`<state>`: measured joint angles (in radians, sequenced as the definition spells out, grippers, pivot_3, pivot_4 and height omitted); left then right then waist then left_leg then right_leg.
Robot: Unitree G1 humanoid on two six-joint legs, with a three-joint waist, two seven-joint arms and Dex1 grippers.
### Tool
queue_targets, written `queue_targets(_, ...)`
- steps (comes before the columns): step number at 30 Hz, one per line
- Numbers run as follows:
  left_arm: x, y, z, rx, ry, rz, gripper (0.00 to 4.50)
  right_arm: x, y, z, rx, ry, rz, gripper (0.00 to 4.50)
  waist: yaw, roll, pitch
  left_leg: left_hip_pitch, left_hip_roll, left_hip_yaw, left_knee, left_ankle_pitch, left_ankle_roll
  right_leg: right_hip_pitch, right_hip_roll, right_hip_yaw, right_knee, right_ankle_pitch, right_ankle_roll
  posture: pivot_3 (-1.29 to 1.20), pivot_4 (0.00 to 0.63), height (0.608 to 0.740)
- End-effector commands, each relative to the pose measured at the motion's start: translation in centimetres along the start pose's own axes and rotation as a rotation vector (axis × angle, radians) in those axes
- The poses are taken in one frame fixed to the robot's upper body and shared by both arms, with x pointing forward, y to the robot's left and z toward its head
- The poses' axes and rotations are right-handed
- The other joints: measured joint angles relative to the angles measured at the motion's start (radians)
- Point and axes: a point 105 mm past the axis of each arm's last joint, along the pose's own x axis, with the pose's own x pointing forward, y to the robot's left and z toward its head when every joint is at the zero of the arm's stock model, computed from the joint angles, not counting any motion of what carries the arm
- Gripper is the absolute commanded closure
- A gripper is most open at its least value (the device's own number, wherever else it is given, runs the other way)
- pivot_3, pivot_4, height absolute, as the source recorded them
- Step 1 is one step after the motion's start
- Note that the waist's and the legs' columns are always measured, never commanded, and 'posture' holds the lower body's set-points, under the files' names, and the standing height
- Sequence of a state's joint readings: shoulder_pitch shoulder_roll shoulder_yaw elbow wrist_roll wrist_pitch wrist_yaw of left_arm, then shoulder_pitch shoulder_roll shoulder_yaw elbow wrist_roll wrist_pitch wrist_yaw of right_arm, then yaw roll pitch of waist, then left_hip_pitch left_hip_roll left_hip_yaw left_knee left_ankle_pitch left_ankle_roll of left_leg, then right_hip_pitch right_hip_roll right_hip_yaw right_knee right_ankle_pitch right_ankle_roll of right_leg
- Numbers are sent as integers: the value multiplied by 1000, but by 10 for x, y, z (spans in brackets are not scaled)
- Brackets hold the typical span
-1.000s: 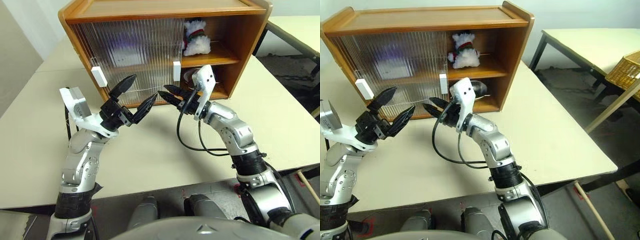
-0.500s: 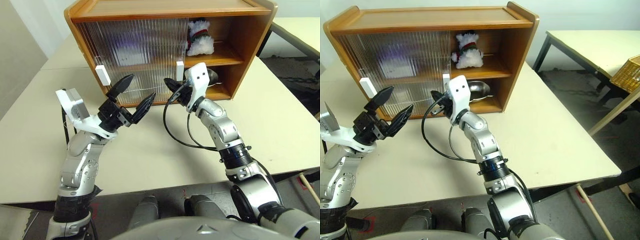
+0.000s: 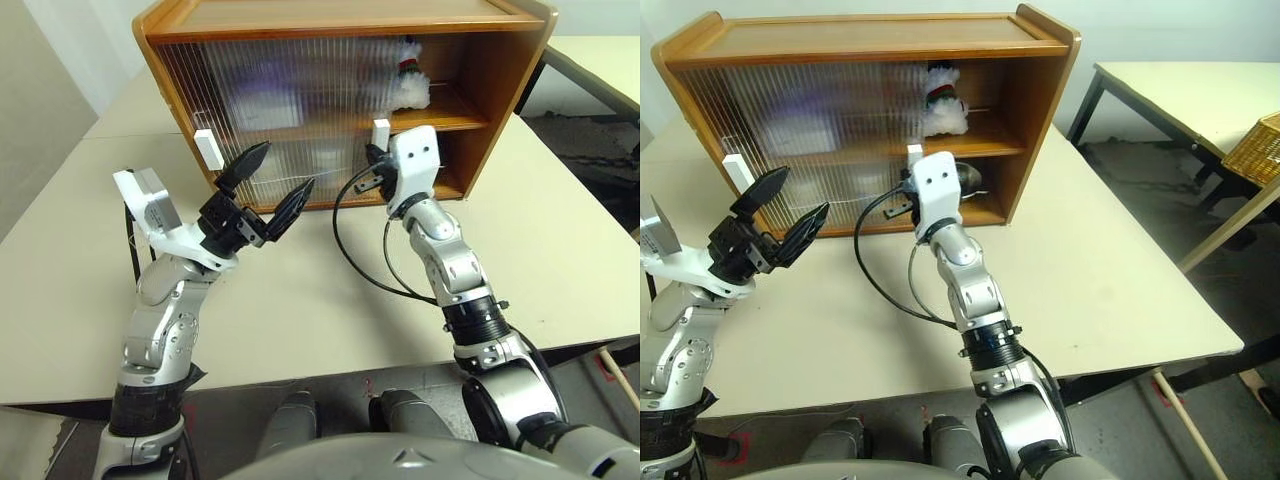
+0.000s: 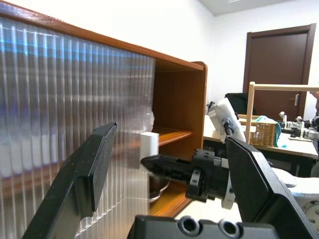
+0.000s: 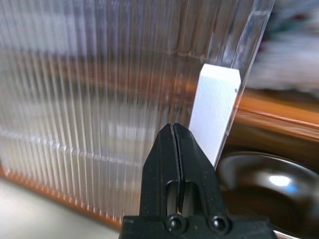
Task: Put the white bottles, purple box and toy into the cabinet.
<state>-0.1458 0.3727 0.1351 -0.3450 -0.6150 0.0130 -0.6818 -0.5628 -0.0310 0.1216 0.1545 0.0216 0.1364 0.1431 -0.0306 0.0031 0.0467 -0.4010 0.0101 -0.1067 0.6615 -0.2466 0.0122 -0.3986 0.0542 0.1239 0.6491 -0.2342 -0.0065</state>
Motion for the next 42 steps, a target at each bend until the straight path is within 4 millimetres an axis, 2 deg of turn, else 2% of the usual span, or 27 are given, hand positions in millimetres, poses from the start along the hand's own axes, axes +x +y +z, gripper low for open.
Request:
queue_targets(1, 2, 1, -6, -7, 18, -15, 0, -9, -28, -5, -16, 25, -121, 4460, -1, 0, 0, 0, 0, 0, 0, 0, 0, 0, 0, 0, 0, 0, 0, -69, 49, 740)
queue_targets(10, 1, 2, -8, -15, 16, -29, 0, -18, -54, -4, -51, 36, -262, 4460, -12, 0, 0, 0, 0, 0, -1, 0, 0, 0, 0, 0, 0, 4, 6, -93, 50, 740)
queue_targets(13, 2, 0, -10, -22, 16, -37, 0, -19, -72, -3, -145, 50, -365, 4460, -15, 0, 0, 0, 0, 0, -1, 0, 0, 0, 0, 0, 0, 3, 7, -93, 50, 740)
queue_targets(18, 2, 0, -12, -27, 14, -44, 0, -24, -95, -8, -156, 87, -474, 4460, -21, 0, 0, 0, 0, 0, -1, 0, 0, 0, 0, 1, 0, 3, 8, -107, 47, 740)
queue_targets(31, 3, 0, -15, -36, 11, -61, 0, -39, -131, -10, -292, 134, -653, 4460, -28, 0, 0, 0, 0, 0, -1, 0, 1, 0, 0, 0, 0, 3, 10, -121, 38, 740)
queue_targets(34, 3, -1, -15, -36, 11, -63, 0, -39, -130, -11, -285, 134, -639, 4460, -26, 0, 0, 0, 0, 0, 0, 0, 1, 1, -1, 0, 0, 4, 11, -123, 36, 740)
queue_targets(37, 4, -1, -15, -37, 11, -64, 0, -35, -115, -14, -251, 125, -513, 4460, -27, 0, 0, -1, -1, 0, 1, 0, 1, 1, -2, 0, -1, 4, 12, -122, 37, 740)
queue_targets(40, 1, -1, -17, -40, 18, -57, 0, -37, -89, -11, -80, 49, -273, 3865, -31, -1, -1, -1, -1, 1, 0, 0, 1, 1, -2, 0, -1, 4, 12, -115, 43, 740)
queue_targets(42, -3, -1, -19, -43, 26, -45, 0, -45, -80, -13, -32, 27, -159, 3174, -33, -1, -1, -1, -1, 1, 0, 0, 1, 1, -1, 0, -1, 3, 12, -108, 47, 740)
